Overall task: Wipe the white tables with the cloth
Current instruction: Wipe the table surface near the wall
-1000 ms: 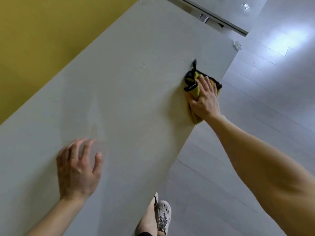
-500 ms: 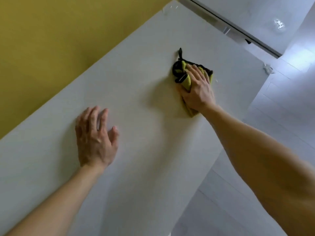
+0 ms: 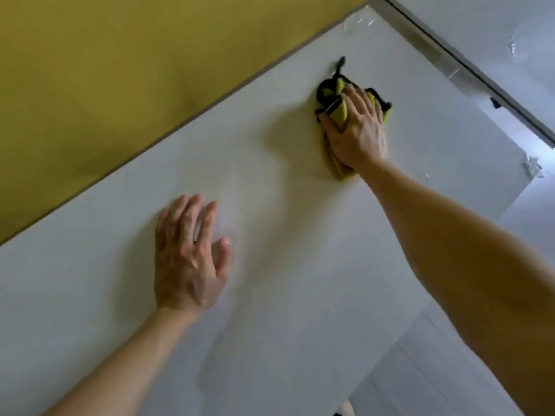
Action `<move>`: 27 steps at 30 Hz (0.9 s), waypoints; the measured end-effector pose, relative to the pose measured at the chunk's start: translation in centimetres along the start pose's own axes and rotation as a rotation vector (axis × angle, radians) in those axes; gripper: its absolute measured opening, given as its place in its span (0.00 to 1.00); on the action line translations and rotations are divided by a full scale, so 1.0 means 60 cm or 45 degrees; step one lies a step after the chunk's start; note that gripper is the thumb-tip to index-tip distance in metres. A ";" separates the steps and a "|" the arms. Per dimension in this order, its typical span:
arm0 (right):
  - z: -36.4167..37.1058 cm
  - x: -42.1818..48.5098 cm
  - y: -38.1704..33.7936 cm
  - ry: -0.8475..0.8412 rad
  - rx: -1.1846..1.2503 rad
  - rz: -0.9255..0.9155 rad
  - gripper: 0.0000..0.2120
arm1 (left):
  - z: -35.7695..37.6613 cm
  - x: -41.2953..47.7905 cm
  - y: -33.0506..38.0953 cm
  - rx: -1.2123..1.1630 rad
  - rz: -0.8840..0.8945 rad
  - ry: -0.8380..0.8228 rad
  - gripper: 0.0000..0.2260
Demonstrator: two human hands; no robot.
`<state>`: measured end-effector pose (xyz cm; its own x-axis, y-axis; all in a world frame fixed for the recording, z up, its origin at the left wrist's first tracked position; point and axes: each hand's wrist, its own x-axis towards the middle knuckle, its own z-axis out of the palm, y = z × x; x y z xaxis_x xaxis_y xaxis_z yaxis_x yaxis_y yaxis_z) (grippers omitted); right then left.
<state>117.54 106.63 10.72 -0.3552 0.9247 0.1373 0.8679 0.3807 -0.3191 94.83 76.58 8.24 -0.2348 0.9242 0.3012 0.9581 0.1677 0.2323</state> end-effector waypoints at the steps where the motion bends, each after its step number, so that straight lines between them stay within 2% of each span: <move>1: 0.011 0.006 -0.015 0.010 -0.016 0.109 0.35 | -0.001 -0.001 0.001 0.005 -0.018 0.009 0.25; 2: 0.021 -0.011 -0.044 -0.006 0.008 0.078 0.33 | -0.005 -0.003 0.001 0.014 -0.059 0.020 0.26; 3: 0.026 -0.047 -0.079 -0.036 0.043 -0.090 0.32 | -0.010 -0.004 0.002 0.034 -0.127 0.036 0.26; 5: 0.030 -0.149 -0.144 -0.237 0.120 -0.680 0.32 | -0.015 -0.007 -0.001 0.111 -0.277 0.060 0.26; 7: 0.024 -0.223 -0.164 -0.565 0.122 -1.325 0.32 | -0.017 -0.010 -0.003 0.114 -0.324 0.055 0.24; 8: 0.019 -0.215 -0.156 -0.672 0.148 -1.565 0.32 | -0.018 -0.011 -0.006 0.081 -0.313 0.052 0.24; 9: 0.018 -0.179 -0.143 -0.708 0.180 -1.672 0.31 | -0.020 -0.011 -0.011 0.050 -0.290 0.044 0.23; 10: 0.023 -0.127 -0.128 -0.672 0.178 -1.622 0.30 | -0.023 -0.012 -0.018 0.033 -0.261 0.026 0.23; 11: 0.031 -0.063 -0.115 -0.561 0.175 -1.429 0.29 | -0.029 -0.016 -0.028 0.038 -0.240 0.005 0.23; 13: 0.038 0.072 -0.092 -0.288 0.133 -0.834 0.31 | -0.044 -0.043 -0.046 0.131 -0.284 -0.029 0.24; 15: 0.040 0.147 -0.092 -0.159 0.035 -0.304 0.35 | -0.053 -0.073 -0.051 0.224 -0.452 -0.030 0.26; 16: 0.048 0.144 -0.113 -0.123 0.011 -0.180 0.36 | -0.055 -0.082 -0.051 0.234 -0.529 -0.018 0.27; 17: 0.057 0.116 -0.146 -0.107 0.018 -0.172 0.35 | -0.053 -0.087 -0.050 0.221 -0.571 -0.005 0.27; 18: 0.066 0.070 -0.187 -0.100 0.053 -0.284 0.33 | -0.051 -0.087 -0.049 0.194 -0.582 0.009 0.27; 19: 0.074 0.010 -0.233 -0.131 0.117 -0.510 0.31 | -0.048 -0.086 -0.048 0.173 -0.584 0.019 0.27; 22: 0.093 -0.174 -0.340 -0.481 0.306 -1.400 0.27 | -0.047 -0.094 -0.050 0.116 -0.620 0.078 0.28; 23: 0.092 -0.195 -0.350 -0.583 0.327 -1.592 0.28 | -0.046 -0.098 -0.049 0.098 -0.643 0.114 0.28; 25: 0.092 -0.151 -0.328 -0.681 0.344 -1.756 0.31 | -0.048 -0.098 -0.049 0.108 -0.681 0.118 0.27; 26: 0.093 -0.100 -0.303 -0.669 0.341 -1.710 0.31 | -0.049 -0.094 -0.048 0.120 -0.694 0.102 0.27; 27: 0.094 -0.039 -0.271 -0.593 0.357 -1.544 0.29 | -0.049 -0.090 -0.047 0.131 -0.700 0.095 0.26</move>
<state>102.29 98.32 10.30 -0.9822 -0.1044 0.1563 -0.1609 0.8967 -0.4122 92.94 70.12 8.69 -0.7112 0.6654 0.2266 0.7018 0.6538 0.2828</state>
